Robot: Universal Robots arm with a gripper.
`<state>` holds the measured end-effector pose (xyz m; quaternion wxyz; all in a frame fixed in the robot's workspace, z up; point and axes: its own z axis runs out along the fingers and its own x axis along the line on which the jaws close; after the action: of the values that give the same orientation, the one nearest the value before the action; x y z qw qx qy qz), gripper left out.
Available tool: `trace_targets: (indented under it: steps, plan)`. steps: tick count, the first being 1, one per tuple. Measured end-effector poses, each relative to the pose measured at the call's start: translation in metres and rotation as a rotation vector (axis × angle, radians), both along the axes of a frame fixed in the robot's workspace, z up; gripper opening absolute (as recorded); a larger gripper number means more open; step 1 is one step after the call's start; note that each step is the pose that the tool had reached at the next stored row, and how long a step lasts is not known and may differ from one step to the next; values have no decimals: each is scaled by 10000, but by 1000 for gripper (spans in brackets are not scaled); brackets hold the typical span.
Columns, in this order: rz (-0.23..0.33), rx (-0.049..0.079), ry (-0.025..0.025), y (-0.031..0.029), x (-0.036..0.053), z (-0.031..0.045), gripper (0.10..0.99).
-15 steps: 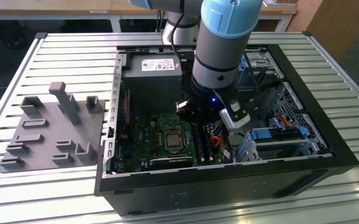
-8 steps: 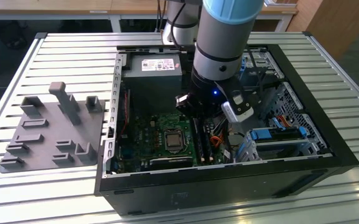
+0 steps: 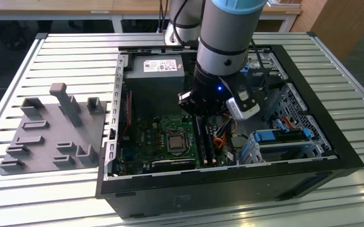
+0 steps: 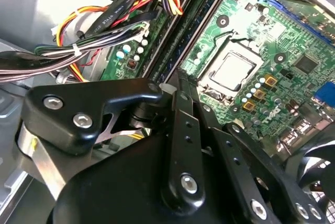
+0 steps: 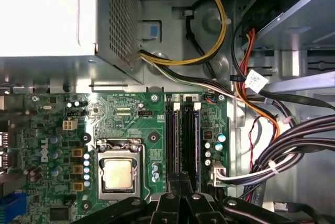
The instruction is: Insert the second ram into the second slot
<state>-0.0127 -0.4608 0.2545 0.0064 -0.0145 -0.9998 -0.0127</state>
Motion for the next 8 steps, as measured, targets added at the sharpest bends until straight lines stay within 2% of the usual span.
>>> trace_targets:
  steps: [8]
  plan:
    - [0,0,0,0,-1,8,106]
